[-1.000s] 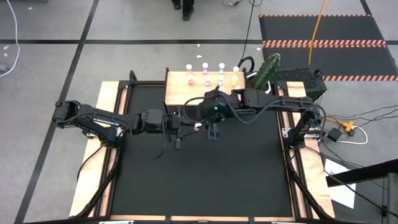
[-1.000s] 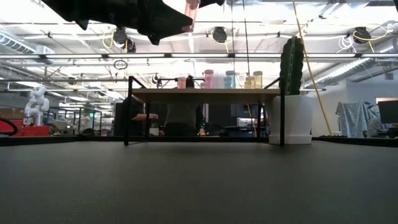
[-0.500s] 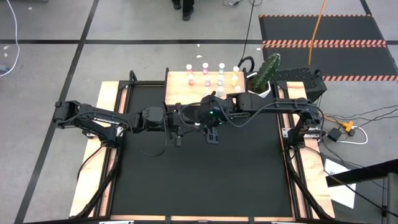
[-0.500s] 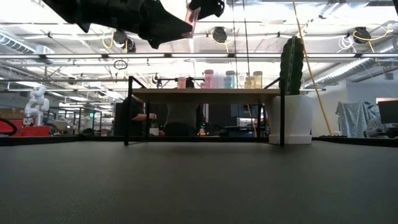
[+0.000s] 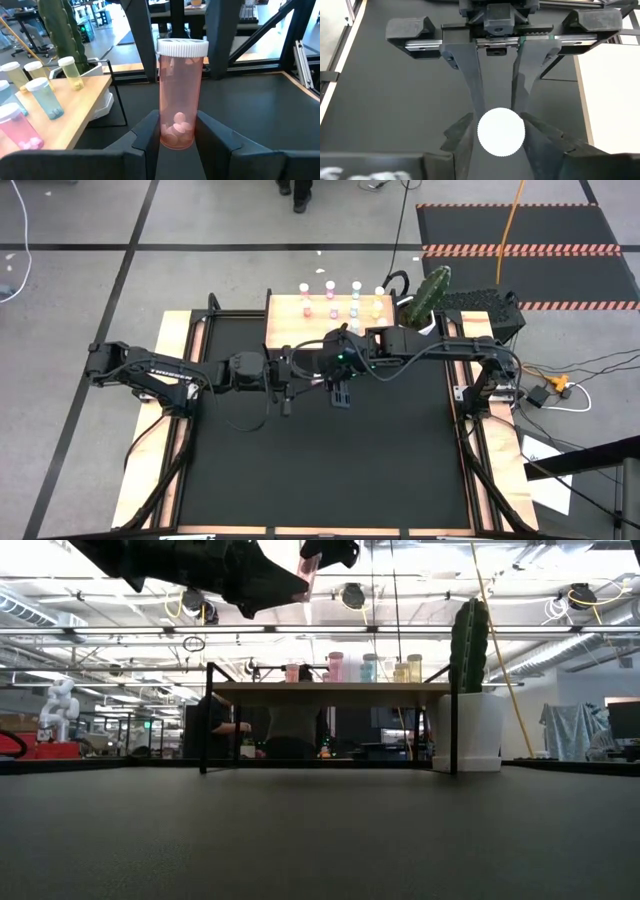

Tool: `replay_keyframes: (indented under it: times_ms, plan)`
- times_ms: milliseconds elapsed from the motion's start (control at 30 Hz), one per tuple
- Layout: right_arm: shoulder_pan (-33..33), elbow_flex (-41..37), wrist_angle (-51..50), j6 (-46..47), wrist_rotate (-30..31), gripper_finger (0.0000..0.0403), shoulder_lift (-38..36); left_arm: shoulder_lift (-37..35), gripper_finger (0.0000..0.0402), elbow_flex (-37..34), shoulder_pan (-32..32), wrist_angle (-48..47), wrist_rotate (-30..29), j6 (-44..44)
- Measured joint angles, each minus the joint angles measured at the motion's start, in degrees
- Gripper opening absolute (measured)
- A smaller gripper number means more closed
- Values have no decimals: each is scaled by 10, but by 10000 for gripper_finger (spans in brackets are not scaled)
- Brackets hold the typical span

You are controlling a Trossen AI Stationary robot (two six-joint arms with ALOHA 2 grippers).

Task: Pick and place medicine bottles onto shelf by color
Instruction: Put the red pill bottle on the shelf aligned with the other red pill bottles

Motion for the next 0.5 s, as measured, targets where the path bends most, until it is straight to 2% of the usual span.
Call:
replay_keyframes:
  times_ms: [300,500]
  plan:
    - [-4,0,0,-1,0,114,0,0,113,0,1,-13,-1,-1]
    - [-4,0,-1,1,5,112,0,0,113,0,1,-12,-1,-13]
